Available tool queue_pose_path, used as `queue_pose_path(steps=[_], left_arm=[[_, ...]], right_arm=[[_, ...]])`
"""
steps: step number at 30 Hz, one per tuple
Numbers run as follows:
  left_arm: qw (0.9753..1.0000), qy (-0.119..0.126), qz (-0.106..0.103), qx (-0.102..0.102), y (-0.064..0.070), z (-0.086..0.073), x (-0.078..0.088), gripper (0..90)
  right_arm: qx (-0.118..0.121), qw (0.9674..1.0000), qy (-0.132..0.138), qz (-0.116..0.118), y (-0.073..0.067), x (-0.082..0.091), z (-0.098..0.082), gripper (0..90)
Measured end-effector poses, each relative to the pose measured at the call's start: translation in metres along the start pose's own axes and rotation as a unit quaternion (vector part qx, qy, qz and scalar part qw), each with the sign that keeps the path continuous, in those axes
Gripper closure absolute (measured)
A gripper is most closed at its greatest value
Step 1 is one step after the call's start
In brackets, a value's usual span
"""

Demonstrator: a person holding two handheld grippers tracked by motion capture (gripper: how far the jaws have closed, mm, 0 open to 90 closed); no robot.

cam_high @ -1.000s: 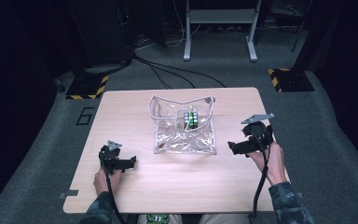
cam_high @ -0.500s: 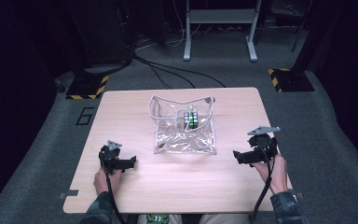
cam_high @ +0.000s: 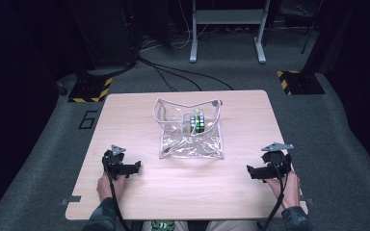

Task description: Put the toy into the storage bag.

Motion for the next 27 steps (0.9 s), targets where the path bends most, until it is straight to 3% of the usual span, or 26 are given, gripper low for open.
queue_pose_path(steps=[7, 17, 27], left_arm=[[1.0000, 0.000, 0.000, 0.000, 0.000, 0.000, 0.000, 0.1], [1.0000, -0.001, 0.000, 0.000, 0.000, 0.000, 0.000, 0.1], [1.0000, -0.001, 0.000, 0.000, 0.000, 0.000, 0.000, 0.1]], right_arm=[[-0.017, 0.9998, -0.007, -0.006, 0.005, -0.009, -0.021, 0.0], [-0.019, 0.9989, -0.031, -0.028, 0.012, -0.025, -0.050, 0.0], [-0.042, 0.9985, -0.016, -0.033, 0.020, -0.031, -0.066, 0.0]])
Point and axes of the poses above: each handheld gripper's, and its own axes: x roughly backward along the jaws, z roughly out of its top, y roughly to its right, the point moved 4 cm from there along -x, roughly forward along the jaws, and after that the axes turned 7 degrees about y, right-handed, at the moved point
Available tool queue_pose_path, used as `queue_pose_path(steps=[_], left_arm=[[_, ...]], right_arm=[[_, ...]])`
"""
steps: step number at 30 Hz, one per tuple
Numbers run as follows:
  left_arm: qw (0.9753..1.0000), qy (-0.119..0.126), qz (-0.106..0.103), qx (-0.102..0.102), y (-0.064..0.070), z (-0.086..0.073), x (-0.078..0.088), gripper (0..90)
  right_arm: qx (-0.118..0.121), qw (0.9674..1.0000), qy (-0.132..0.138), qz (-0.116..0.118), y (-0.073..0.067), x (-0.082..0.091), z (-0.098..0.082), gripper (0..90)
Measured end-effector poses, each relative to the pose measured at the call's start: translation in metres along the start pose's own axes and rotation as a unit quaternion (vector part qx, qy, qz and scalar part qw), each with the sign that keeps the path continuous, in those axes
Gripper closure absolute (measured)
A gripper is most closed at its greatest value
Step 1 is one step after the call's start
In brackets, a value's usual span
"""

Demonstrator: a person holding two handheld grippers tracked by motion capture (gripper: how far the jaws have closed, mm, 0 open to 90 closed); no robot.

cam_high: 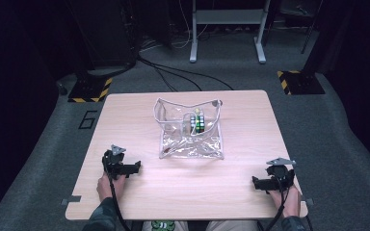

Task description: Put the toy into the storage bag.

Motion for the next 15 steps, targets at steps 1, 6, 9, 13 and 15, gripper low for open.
queue_pose_path(steps=[1, 6, 9, 13, 15], left_arm=[[1.0000, 0.000, 0.000, 0.000, 0.0000, 0.0000, 0.0000, 0.1], [1.0000, 0.000, 0.000, -0.001, 0.0000, 0.0000, 0.0000, 0.1], [1.0000, 0.000, 0.000, 0.000, 0.0000, 0.0000, 0.0000, 0.1], [1.0000, 0.000, 0.000, 0.000, 0.0000, 0.0000, 0.0001, 0.1], [1.0000, 0.000, 0.000, 0.000, 0.0001, 0.0000, 0.0000, 0.1]], right_arm=[[-0.001, 1.0000, 0.003, 0.002, 0.0010, 0.0000, -0.0009, 0.0], [0.006, 0.9993, 0.035, 0.008, 0.0041, -0.0014, -0.0037, 0.0], [0.011, 0.9988, 0.046, 0.012, 0.0053, -0.0016, -0.0052, 0.0], [0.014, 0.9984, 0.052, 0.018, 0.0061, -0.0020, -0.0056, 0.0], [0.013, 0.9984, 0.052, 0.020, 0.0062, -0.0022, -0.0056, 0.0]])
Point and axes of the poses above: each handheld gripper's, and its own axes: x roughly backward along the jaws, z roughly out of its top, y roughly to its right, the point moved 4 cm from there along -x, roughly forward along the jaws, and after that the axes turned 7 degrees about y, right-handed, at the moved point
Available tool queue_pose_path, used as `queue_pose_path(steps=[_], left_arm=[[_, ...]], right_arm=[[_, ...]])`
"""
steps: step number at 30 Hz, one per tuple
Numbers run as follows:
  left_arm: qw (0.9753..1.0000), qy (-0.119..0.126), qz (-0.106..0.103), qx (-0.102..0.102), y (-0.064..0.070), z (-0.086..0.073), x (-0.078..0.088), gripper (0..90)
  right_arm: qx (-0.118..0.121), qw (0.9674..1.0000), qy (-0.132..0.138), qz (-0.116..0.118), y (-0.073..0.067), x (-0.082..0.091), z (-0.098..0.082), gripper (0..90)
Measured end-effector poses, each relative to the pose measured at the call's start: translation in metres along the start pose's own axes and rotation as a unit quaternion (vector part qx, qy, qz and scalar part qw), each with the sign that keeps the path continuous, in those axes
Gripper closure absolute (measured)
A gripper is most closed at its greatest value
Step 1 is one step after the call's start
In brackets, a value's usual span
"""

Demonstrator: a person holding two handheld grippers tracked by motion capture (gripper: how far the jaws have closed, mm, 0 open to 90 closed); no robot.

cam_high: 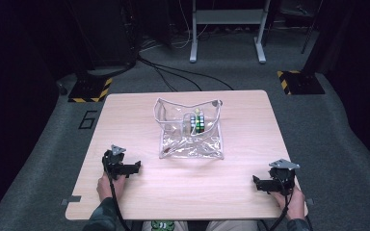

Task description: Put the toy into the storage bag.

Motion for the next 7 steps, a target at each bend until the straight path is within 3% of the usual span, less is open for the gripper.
queue_pose_path(steps=[7], left_arm=[[1.0000, 0.000, 0.001, 0.000, 0.0001, 0.0000, 0.0001, 0.1]], right_arm=[[0.002, 1.0000, 0.001, 0.001, 0.0003, 0.0000, 0.0000, 0.0]])
Point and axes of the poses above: each handheld gripper's, and its own axes: x roughly backward along the jaws, z roughly out of its top, y roughly to its right, the point moved 4 cm from there along -x, roughly forward along the jaws, and after that the axes turned 7 degrees about y, right-handed, at the moved point
